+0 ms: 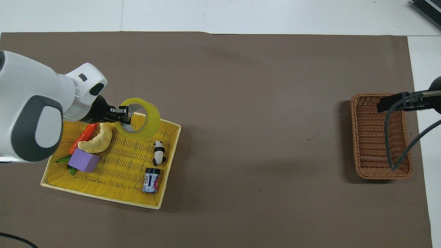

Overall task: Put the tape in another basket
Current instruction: 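Lift the tape roll with the left gripper toward the right gripper, then grasp the tape with the right gripper while the left gripper holds it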

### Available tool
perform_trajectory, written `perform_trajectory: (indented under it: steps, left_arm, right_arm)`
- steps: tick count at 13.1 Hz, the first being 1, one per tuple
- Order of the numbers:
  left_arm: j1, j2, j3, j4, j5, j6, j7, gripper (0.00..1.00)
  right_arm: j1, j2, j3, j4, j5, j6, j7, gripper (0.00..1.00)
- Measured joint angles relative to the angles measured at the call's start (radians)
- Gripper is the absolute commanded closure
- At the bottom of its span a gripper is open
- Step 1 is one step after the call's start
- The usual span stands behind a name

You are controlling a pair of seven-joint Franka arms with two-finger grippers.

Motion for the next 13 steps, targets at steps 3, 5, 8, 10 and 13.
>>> perform_trajectory:
  steps: [3, 5, 8, 10, 13]
  left_arm:
    - [-0.154, 0.005, -0.019, 0.001, 0.004, 0.068, -0.182, 1.0]
    - [-0.245, 0.005, -0.021, 0.003, 0.005, 0.113, -0.307, 1.0]
    - [-0.362, 0.011, -0.024, 0.037, 0.028, 0.145, -0.483, 1.0]
    - [-0.421, 0.028, -0.028, 0.094, 0.082, 0.142, -0.594, 1.0]
    - [-0.49, 0.085, -0.031, 0.234, 0.114, 0.066, -0.688, 1.0]
  right_arm:
    - [0.078, -0.016, 0.005, -0.022, 0.067, 0.003, 0.076, 0.0]
    - [0.114, -0.023, 0.009, -0.043, 0.196, 0.003, 0.121, 0.0]
    - [0.151, -0.029, 0.012, -0.108, 0.292, 0.016, 0.118, 0.0]
    - [0.173, -0.033, 0.013, -0.16, 0.38, 0.054, 0.071, 0.0]
    - [0.172, -0.035, 0.011, -0.231, 0.432, 0.095, -0.095, 0.0]
